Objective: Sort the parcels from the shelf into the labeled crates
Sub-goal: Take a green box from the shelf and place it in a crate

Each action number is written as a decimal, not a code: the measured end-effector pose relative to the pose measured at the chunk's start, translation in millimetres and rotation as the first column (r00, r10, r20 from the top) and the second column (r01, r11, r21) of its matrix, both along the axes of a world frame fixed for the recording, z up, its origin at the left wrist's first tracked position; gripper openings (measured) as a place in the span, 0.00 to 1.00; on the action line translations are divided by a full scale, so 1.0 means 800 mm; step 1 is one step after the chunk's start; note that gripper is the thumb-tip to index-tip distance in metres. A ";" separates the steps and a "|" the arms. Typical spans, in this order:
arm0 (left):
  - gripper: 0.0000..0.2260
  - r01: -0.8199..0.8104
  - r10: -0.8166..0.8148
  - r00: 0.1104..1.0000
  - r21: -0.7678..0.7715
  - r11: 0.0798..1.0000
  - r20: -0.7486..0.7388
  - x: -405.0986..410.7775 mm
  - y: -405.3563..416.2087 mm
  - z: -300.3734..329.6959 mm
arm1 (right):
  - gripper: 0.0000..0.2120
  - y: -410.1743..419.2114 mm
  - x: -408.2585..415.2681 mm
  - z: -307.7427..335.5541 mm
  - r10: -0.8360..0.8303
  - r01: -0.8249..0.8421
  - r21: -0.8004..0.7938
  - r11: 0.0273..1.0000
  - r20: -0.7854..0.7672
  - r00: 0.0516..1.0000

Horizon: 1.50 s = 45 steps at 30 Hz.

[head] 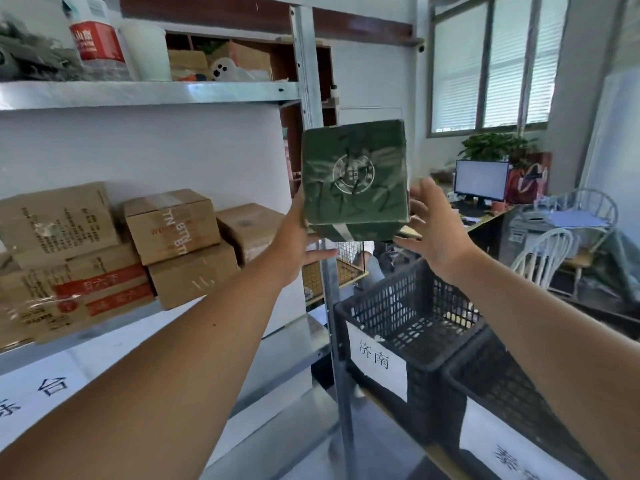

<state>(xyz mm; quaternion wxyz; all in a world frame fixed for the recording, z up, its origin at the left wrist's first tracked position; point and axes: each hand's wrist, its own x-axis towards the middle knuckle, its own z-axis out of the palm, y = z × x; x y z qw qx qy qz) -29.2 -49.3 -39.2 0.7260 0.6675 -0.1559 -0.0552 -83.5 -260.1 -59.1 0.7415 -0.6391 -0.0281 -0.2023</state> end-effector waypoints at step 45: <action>0.36 0.248 -0.429 0.854 0.496 0.832 0.293 -0.056 -0.367 -0.156 | 0.30 -0.285 -0.120 -0.185 -0.443 0.433 -0.247 0.867 0.017 0.896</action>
